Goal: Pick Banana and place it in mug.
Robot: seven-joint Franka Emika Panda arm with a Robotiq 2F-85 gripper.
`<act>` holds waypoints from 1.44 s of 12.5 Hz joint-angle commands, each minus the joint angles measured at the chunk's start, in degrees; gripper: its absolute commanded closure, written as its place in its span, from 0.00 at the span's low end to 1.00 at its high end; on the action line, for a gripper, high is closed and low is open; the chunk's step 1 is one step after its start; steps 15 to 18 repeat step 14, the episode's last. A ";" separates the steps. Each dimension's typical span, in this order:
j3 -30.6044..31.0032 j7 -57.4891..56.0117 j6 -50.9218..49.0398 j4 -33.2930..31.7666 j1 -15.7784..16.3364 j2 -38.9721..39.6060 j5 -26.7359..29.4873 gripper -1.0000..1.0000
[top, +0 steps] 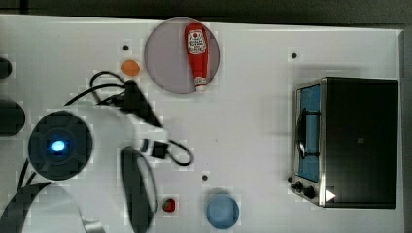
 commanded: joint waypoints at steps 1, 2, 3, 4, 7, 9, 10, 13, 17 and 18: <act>-7.83 -14.23 -11.85 5.42 -1.93 -5.51 -0.20 0.00; -10.10 -16.37 -13.97 7.06 -1.99 -6.51 -0.21 0.00; -13.43 -20.31 -16.75 8.66 -2.02 -7.71 -0.21 0.00; -15.22 -23.70 -17.81 9.03 -2.03 -8.30 -0.21 0.00; -19.24 -28.11 -18.51 9.12 -2.13 -8.82 -0.40 0.00; -19.71 -28.09 -18.90 9.23 -2.10 -8.70 -0.73 0.00; -19.30 -28.02 -19.29 9.23 -2.05 -8.59 -0.98 0.00; -18.63 -27.92 -19.34 9.24 -2.05 -8.41 -3.51 0.00; -18.55 -27.92 -18.95 9.22 -2.05 -8.40 -3.51 0.00; -18.55 -27.92 -18.95 9.22 -2.05 -8.40 -3.51 0.00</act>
